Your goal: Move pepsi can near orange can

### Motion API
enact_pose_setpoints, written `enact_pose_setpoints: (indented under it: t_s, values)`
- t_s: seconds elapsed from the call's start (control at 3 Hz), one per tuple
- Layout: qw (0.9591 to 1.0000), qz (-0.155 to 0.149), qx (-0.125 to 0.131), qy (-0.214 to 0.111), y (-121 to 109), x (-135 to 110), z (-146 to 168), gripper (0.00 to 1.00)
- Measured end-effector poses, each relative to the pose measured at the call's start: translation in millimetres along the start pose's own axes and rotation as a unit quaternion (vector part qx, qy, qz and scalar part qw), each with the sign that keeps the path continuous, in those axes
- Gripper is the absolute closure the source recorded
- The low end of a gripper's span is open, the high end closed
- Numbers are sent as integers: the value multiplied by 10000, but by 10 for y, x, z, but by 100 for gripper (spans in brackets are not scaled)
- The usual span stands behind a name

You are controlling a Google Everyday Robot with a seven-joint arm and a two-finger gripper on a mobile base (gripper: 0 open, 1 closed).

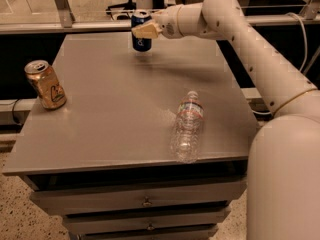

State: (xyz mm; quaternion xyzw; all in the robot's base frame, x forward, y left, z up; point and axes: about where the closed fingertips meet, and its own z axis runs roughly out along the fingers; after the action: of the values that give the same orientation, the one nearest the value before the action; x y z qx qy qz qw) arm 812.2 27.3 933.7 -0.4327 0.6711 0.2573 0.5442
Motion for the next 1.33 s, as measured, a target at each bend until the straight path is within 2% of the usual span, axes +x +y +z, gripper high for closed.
enact_pose_setpoints:
  t_s: [0.33, 0.67, 1.0, 1.33]
  values:
    - [9967, -118, -761, -255, 564, -224, -179, 100]
    - [9876, -155, -1505, -409, 1138, -430, -427, 100]
    - [9869, -161, -1562, -375, 1159, -420, -389, 100]
    - [9842, -173, -1738, -287, 1226, -404, -293, 100]
